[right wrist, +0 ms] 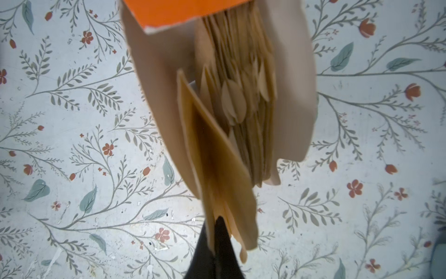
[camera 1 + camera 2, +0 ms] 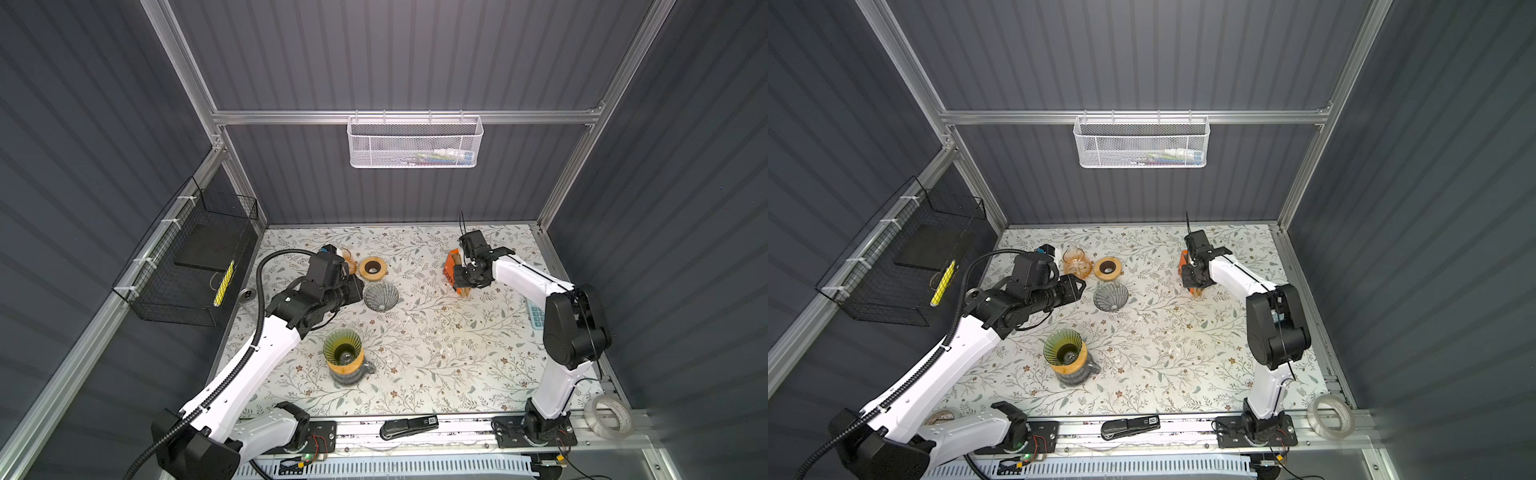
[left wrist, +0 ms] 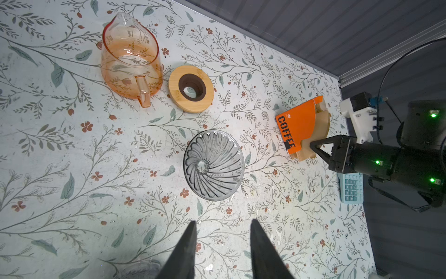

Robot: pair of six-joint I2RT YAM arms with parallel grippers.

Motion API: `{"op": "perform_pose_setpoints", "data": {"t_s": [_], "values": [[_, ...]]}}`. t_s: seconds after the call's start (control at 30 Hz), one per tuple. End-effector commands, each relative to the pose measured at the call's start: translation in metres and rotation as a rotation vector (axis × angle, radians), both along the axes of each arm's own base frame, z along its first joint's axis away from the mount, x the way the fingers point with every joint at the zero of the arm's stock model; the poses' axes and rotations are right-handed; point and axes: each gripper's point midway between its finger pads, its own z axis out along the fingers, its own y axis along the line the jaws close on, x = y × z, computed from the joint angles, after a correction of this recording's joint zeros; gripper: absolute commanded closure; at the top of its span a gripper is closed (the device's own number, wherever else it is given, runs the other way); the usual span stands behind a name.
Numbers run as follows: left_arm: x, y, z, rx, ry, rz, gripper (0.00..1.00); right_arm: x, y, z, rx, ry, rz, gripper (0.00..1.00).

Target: Place the coffee filter in the dripper

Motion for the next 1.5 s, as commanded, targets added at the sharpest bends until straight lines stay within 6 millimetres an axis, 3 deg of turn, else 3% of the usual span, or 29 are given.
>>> {"op": "perform_pose_setpoints", "data": {"t_s": [0.0,1.2,1.47], "values": [[-0.006,0.004,0.005,0.010,-0.013,-0.005,0.62,-0.012,0.000,0.002,0.011,0.025,-0.006,1.00],[-0.013,0.008,0.014,-0.005,-0.041,-0.009,0.62,-0.049,0.000,0.029,-0.026,0.040,-0.018,1.00],[-0.015,0.010,0.015,0.002,-0.044,-0.005,0.62,-0.060,0.008,0.041,-0.021,0.032,0.007,1.00]]}}
